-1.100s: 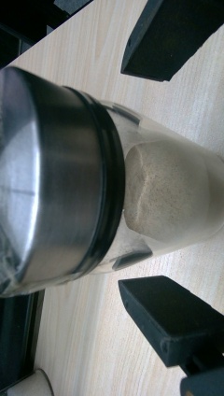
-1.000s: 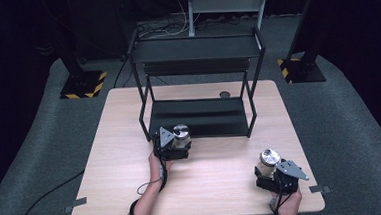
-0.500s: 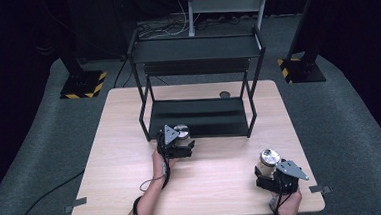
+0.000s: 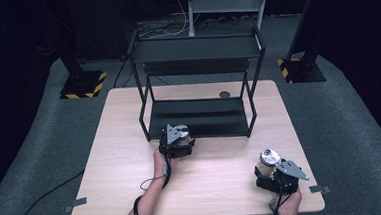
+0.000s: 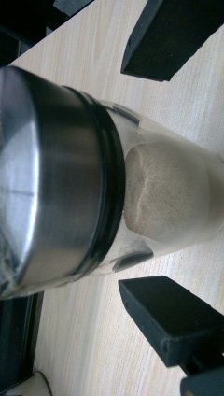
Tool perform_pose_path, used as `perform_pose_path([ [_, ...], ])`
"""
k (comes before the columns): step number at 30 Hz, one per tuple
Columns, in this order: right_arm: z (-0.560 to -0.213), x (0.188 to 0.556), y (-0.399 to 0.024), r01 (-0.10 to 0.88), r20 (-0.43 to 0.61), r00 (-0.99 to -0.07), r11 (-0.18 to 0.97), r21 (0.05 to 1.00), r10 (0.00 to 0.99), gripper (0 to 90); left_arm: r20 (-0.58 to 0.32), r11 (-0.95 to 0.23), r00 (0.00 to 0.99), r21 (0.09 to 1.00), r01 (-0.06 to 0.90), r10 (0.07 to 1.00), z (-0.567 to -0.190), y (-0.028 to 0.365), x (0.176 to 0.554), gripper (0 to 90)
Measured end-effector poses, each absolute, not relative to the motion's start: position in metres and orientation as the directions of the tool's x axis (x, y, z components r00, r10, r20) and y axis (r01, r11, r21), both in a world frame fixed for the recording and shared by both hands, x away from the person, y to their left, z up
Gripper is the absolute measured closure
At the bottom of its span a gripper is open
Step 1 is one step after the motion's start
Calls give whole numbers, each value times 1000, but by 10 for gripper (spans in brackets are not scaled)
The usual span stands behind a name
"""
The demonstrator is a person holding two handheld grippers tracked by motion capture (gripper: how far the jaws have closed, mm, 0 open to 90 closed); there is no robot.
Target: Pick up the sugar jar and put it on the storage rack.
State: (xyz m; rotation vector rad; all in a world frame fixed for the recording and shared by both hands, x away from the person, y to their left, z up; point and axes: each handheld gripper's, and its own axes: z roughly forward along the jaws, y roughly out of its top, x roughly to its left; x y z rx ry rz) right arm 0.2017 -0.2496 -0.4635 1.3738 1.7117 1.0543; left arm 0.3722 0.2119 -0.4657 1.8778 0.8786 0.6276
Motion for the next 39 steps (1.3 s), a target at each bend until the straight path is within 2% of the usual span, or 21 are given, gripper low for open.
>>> perform_pose_path([
  [1, -463, 202, -250, 417, -27, -201, 110, 902, 979, 0, 53, -301, 611, 902, 311, 790, -466, 212, 372, 230],
  [3, -463, 202, -250, 417, -27, -202, 111, 902, 979, 0, 15, -260, 606, 911, 319, 795, -468, 218, 373, 295],
  [5, -463, 202, -250, 417, -25, -203, 110, 902, 979, 0, 9, -258, 610, 911, 322, 792, -468, 219, 374, 300],
  [39, -462, 204, -254, 423, -19, -227, 116, 899, 974, 0, 13, -246, 620, 924, 293, 784, -466, 228, 366, 305],
])
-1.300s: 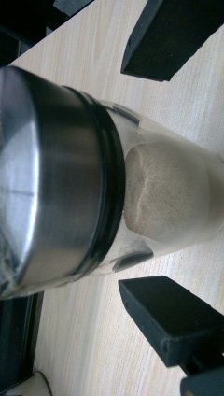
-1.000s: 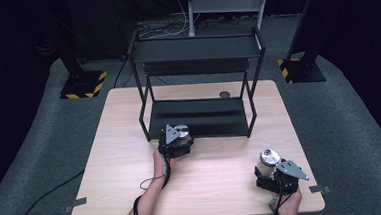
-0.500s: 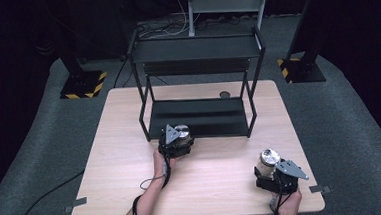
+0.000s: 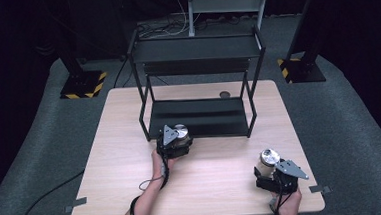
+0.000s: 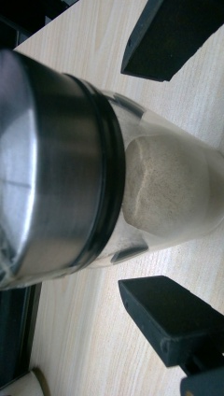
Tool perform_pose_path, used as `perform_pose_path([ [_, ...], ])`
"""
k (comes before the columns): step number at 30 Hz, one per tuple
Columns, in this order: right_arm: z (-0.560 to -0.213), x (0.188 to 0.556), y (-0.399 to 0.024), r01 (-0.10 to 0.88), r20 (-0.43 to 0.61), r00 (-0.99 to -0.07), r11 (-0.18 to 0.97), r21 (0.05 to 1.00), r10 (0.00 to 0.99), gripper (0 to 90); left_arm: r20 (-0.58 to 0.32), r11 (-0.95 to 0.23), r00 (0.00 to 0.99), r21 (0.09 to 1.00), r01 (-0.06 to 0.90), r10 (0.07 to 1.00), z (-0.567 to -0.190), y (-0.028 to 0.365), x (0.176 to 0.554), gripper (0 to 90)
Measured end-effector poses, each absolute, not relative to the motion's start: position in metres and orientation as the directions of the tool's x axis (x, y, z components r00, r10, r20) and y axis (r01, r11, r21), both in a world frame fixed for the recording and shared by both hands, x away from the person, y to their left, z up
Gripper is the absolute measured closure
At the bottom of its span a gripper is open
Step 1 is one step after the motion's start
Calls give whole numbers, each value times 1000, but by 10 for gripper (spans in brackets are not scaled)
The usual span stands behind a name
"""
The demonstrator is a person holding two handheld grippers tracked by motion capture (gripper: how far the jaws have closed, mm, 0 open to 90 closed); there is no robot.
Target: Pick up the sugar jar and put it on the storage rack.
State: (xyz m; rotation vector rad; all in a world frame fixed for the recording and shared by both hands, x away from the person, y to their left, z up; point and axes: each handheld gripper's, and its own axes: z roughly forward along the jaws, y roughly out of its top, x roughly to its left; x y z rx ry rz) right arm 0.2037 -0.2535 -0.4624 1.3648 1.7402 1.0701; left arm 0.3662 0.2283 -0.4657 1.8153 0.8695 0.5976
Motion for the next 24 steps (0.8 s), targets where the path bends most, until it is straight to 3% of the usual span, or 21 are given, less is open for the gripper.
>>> perform_pose_path([
  [24, -461, 205, -255, 428, -21, -239, 125, 895, 971, 0, 49, -264, 637, 932, 247, 770, -428, 258, 352, 304],
])
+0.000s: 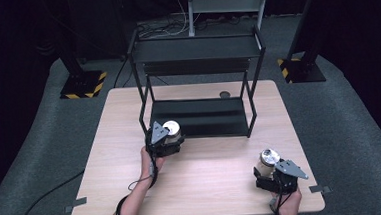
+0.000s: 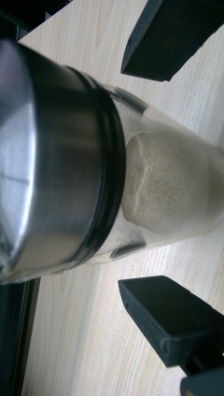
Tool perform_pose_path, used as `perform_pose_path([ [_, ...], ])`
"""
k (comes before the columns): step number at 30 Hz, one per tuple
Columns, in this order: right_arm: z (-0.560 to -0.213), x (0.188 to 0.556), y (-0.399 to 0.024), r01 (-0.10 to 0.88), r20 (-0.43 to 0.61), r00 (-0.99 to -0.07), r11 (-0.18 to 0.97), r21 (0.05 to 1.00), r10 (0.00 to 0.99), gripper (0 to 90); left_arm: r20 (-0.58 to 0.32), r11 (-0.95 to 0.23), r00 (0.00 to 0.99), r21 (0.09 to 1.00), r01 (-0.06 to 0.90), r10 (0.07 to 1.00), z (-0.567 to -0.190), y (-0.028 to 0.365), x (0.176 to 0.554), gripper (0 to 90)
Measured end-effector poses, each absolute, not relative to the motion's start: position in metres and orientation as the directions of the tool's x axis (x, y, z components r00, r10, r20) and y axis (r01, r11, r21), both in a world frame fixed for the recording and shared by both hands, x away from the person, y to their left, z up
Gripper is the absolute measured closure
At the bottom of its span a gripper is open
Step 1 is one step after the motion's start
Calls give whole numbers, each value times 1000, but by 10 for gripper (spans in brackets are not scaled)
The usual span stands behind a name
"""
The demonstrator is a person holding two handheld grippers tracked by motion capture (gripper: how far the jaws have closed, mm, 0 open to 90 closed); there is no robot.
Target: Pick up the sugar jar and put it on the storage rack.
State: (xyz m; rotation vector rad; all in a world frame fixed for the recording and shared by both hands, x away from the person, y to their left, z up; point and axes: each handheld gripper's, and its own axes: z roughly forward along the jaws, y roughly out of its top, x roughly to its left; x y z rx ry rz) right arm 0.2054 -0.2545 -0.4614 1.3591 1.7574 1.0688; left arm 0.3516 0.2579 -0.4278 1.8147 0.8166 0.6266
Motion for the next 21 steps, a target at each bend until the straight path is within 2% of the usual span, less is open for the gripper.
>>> perform_pose_path([
  [21, -462, 205, -254, 424, -24, -236, 125, 897, 972, 0, 83, -283, 625, 932, 227, 776, -405, 278, 351, 305],
])
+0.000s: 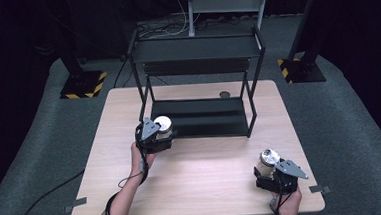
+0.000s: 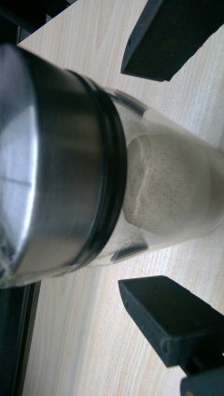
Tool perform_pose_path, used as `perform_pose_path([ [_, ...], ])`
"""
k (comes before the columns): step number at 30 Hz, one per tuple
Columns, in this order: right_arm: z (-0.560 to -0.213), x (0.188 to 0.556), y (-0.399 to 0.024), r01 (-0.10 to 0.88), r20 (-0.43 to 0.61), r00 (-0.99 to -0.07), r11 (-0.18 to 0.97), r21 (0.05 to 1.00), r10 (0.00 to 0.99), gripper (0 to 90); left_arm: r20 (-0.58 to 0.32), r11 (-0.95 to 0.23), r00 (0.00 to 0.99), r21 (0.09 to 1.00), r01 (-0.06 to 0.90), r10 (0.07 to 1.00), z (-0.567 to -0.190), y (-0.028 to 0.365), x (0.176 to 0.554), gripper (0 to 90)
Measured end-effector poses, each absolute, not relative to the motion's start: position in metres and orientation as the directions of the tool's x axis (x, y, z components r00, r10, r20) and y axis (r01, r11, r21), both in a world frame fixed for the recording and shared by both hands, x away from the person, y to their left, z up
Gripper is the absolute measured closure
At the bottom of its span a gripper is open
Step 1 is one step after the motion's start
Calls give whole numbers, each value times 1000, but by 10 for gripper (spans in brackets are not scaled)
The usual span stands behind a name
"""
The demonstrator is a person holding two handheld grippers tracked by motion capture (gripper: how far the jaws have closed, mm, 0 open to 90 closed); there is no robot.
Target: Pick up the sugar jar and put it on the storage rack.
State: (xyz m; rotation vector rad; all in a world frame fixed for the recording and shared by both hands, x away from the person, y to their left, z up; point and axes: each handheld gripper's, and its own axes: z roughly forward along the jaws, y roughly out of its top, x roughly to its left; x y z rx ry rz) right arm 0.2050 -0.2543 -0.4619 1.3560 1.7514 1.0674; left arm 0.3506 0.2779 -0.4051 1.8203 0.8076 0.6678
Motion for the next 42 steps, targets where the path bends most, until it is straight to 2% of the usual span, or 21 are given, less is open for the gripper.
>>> perform_pose_path([
  [42, -463, 204, -257, 418, -13, -243, 117, 901, 970, 0, 90, -259, 615, 947, 192, 783, -358, 306, 359, 305],
])
